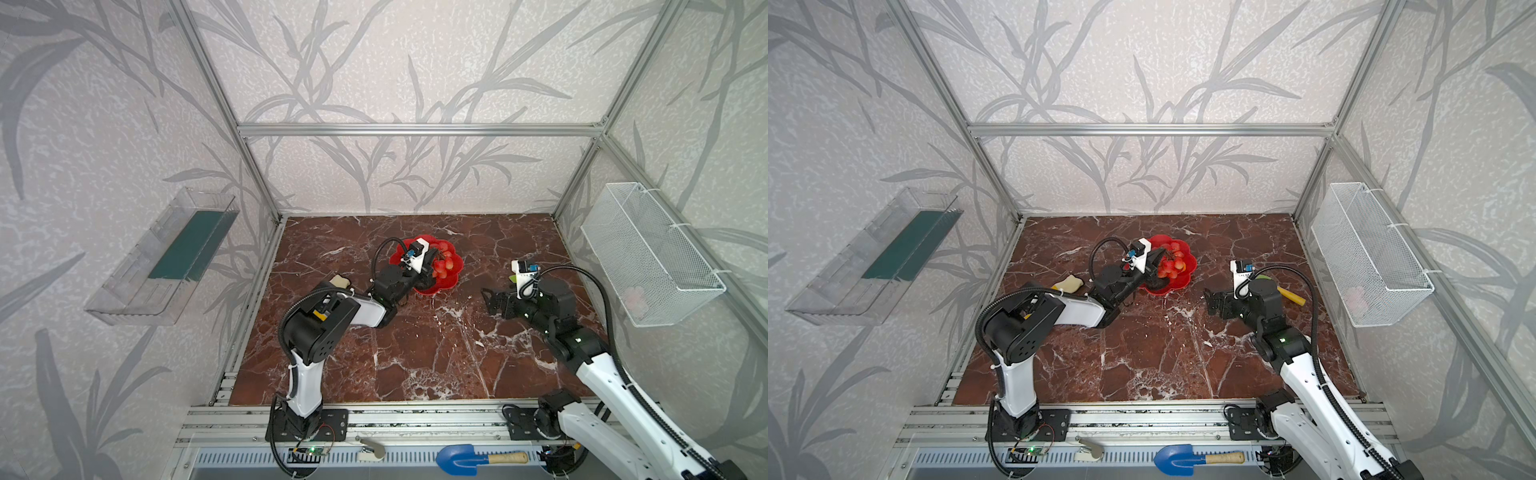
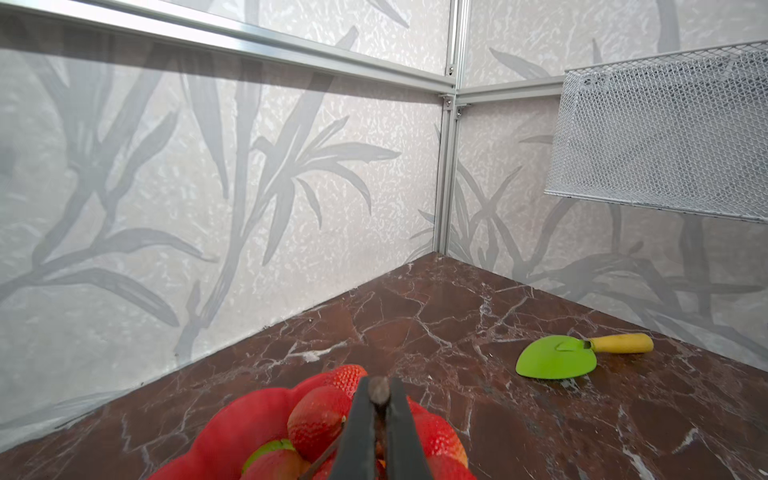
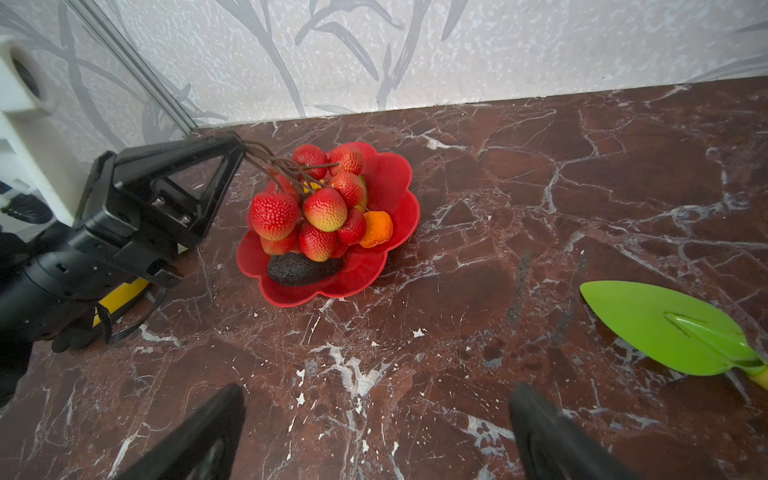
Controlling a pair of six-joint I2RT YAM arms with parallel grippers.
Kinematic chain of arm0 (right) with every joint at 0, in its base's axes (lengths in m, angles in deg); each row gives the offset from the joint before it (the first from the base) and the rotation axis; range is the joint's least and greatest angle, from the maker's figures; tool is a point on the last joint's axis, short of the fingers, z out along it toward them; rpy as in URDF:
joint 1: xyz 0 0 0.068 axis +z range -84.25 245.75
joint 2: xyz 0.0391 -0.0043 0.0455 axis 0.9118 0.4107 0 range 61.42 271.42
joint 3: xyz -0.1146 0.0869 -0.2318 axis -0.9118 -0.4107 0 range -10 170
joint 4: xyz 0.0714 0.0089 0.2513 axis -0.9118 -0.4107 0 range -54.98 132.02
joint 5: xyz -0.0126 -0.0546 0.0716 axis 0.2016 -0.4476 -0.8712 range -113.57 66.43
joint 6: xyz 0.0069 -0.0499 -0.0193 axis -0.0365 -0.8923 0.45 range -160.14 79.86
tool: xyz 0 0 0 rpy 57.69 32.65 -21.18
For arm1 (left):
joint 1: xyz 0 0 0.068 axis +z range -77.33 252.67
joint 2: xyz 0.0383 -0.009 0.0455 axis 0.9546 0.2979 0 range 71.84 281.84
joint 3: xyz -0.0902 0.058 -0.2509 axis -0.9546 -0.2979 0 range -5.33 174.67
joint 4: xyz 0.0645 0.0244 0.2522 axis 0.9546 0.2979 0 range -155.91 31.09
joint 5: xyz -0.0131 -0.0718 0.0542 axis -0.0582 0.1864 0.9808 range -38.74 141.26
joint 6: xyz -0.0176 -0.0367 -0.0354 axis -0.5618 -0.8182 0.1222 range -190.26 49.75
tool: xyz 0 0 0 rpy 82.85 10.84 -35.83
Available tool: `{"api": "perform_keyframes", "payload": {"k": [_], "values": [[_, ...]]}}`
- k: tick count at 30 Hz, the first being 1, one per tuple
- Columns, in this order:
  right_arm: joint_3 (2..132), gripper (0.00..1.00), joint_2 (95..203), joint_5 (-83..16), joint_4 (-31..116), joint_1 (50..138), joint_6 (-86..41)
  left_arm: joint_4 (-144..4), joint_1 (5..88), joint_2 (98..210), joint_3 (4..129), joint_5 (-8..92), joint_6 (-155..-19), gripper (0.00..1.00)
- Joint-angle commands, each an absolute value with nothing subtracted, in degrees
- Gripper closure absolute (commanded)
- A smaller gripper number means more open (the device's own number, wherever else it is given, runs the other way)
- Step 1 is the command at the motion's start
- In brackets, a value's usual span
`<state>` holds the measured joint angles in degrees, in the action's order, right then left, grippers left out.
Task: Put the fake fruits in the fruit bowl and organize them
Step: 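Lift the strawberry bunch and lay it on top of the bowl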
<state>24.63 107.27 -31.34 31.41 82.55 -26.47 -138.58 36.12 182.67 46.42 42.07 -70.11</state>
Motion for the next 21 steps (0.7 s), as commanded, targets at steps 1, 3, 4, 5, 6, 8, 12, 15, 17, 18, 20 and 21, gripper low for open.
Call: {"api": "perform_keyframes", "payload": {"k": [1, 3, 4, 5, 6, 8, 12, 15, 17, 18, 20, 21], "values": [[24.6, 0.01, 107.6, -32.3, 31.4, 81.9, -27.1, -140.0, 36.6, 178.1, 49.7, 41.8, -66.3, 1.00], [24.6, 0.01, 108.1, -32.7, 31.8, 81.6, -26.9, -138.8, 36.7, 177.1, 50.5, 41.6, -64.5, 1.00], [24.7, 0.01, 108.3, -32.9, 32.0, 81.4, -26.8, -138.1, 36.7, 176.7, 50.9, 41.8, -63.1, 1.00], [24.7, 0.01, 108.5, -33.1, 32.2, 81.3, -26.7, -137.3, 37.0, 176.5, 51.3, 42.0, -61.6, 1.00], [24.8, 0.01, 108.6, -33.4, 32.3, 81.4, -26.7, -136.2, 37.3, 176.5, 51.6, 42.4, -60.4, 1.00], [25.0, 0.01, 108.7, -33.5, 32.2, 81.2, -26.7, -135.0, 38.4, 177.1, 52.3, 42.4, -59.2, 1.00], [25.3, 0.01, 108.5, -33.5, 31.7, 81.1, -26.8, -133.6, 40.2, 180.1, 54.3, 42.6, -57.2, 1.00], [25.6, 0.01, 108.2, -33.6, 31.2, 81.0, -26.8, -132.5, 40.3, 182.5, 55.1, 43.4, -53.7, 1.00], [25.5, 0.01, 107.7, -33.4, 30.8, 80.9, -26.9, -132.6, 40.2, 183.3, 54.5, 43.6, -53.6, 1.00], [25.4, 0.01, 107.6, -33.4, 30.8, 80.9, -26.9, -132.4, 40.2, 183.5, 54.0, 43.4, -53.5, 1.00], [25.1, 0.01, 107.4, -33.5, 30.8, 80.8, -26.9, -132.8, 40.1, 184.2, 52.7, 43.4, -53.5, 1.00], [25.2, 0.01, 107.4, -33.4, 30.9, 80.8, -26.9, -133.4, 40.0, 184.4, 52.0, 43.5, -53.4, 1.00]]}}
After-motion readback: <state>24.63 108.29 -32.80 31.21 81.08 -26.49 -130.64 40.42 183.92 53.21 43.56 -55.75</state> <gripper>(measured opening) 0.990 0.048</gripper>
